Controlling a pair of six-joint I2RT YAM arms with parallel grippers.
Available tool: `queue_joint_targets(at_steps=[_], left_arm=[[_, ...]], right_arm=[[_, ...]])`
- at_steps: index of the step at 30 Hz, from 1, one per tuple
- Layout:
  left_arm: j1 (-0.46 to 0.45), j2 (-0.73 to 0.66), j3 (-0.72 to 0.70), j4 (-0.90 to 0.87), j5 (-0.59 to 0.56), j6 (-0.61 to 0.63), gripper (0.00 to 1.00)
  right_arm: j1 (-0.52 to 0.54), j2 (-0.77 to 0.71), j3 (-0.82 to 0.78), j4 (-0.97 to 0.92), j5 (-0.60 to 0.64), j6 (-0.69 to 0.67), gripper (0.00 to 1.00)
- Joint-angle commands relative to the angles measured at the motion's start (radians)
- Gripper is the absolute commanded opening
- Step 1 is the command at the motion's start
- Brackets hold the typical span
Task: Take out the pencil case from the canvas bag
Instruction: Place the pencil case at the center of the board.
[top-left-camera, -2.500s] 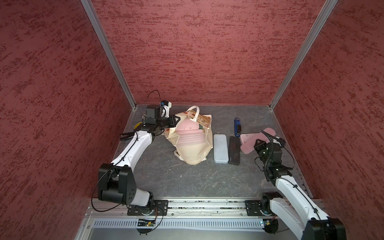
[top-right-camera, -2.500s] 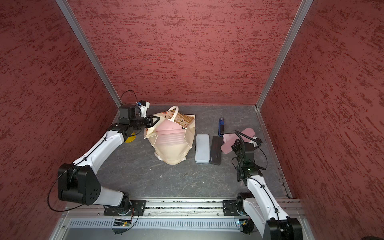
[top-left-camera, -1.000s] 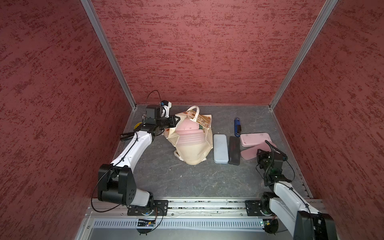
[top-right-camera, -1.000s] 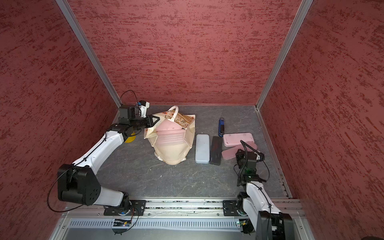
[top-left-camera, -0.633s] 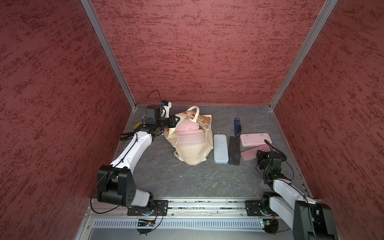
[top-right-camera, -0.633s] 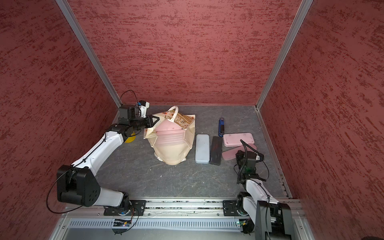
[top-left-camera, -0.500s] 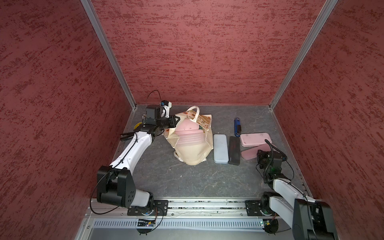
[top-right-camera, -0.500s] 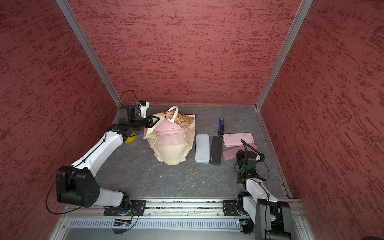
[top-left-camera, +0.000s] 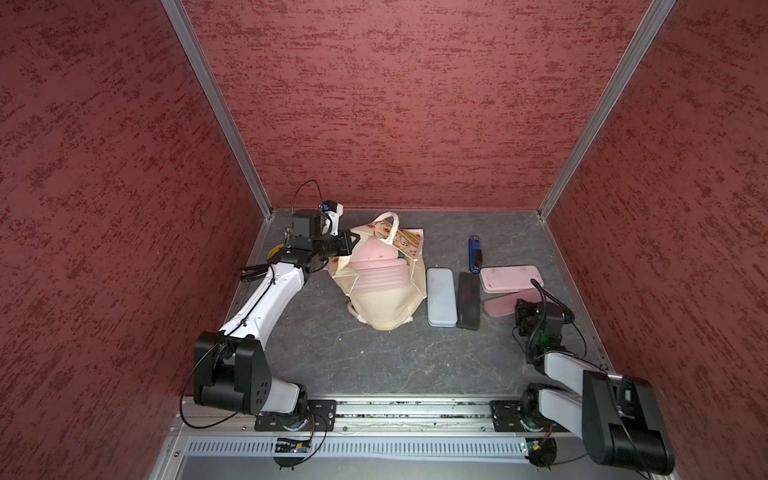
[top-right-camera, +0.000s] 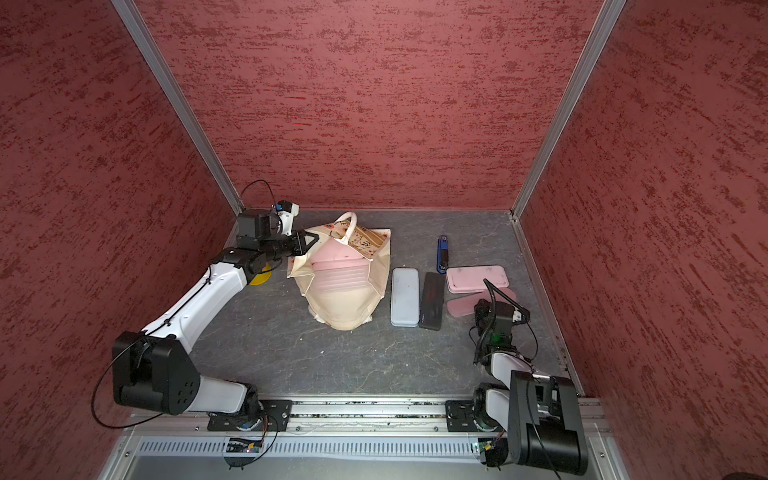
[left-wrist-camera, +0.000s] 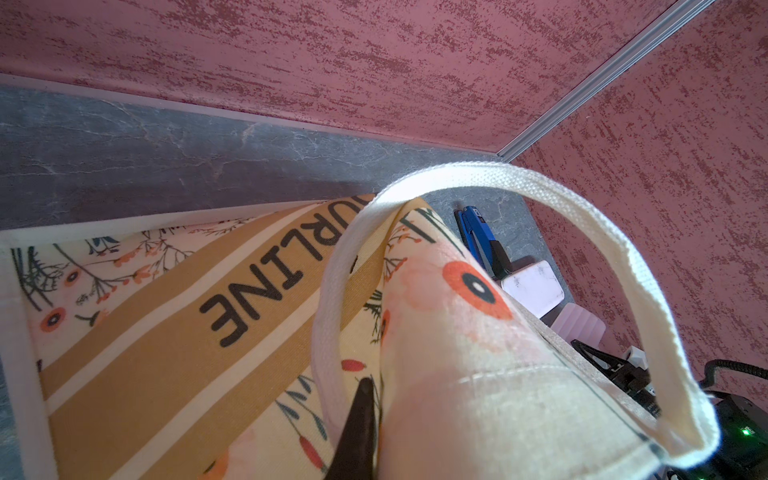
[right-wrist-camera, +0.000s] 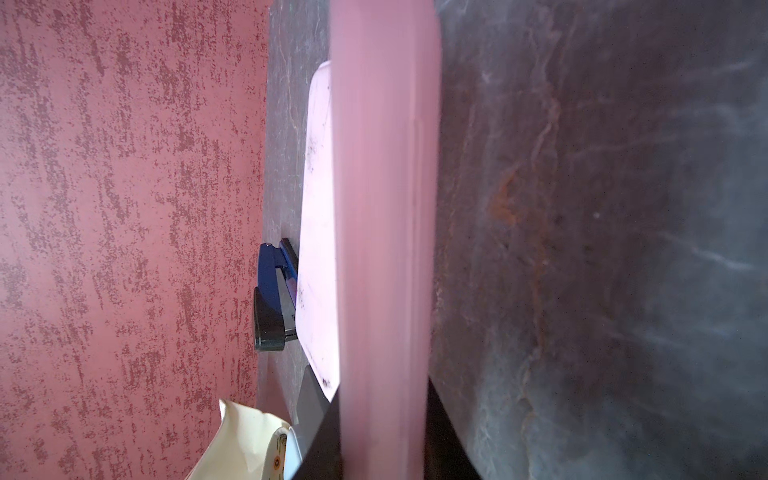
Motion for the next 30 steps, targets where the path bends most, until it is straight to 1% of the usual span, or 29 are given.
queue_joint_targets(at_steps=[1, 3, 5, 6, 11, 18, 23, 27, 30], left_arm=[[0.001, -0.019, -0.005, 0.01, -0.003, 0.005, 0.0], [0.003, -0.018, -0.005, 0.008, 0.0, 0.005, 0.0], [0.006, -0.018, -0.003, 0.011, 0.001, 0.004, 0.0], [0.007, -0.018, -0.003, 0.011, 0.003, 0.002, 0.0], [0.017, -0.017, -0.002, 0.013, 0.007, -0.005, 0.0], [0.017, -0.019, -0.003, 0.011, 0.008, -0.005, 0.0], [0.017, -0.019, -0.004, 0.013, 0.008, -0.007, 0.0], [0.016, -0.022, -0.002, 0.011, 0.011, -0.007, 0.0], [0.017, -0.029, -0.002, 0.011, 0.009, -0.004, 0.0]], right_arm=[[-0.01, 0.025, 0.005, 0.084, -0.016, 0.013, 0.21], [-0.011, 0.04, 0.002, 0.104, -0.023, 0.014, 0.27], [-0.013, 0.048, -0.003, 0.118, -0.025, 0.017, 0.38], [-0.016, 0.049, -0.004, 0.121, -0.025, 0.016, 0.42], [-0.016, 0.034, 0.002, 0.107, -0.021, -0.006, 0.57], [-0.017, -0.029, 0.002, 0.056, -0.004, -0.013, 0.63], [-0.017, -0.08, 0.016, -0.004, 0.015, -0.044, 0.68], [-0.016, -0.079, 0.028, -0.016, 0.009, -0.046, 0.69], [-0.016, -0.064, 0.025, 0.01, -0.015, -0.034, 0.7]])
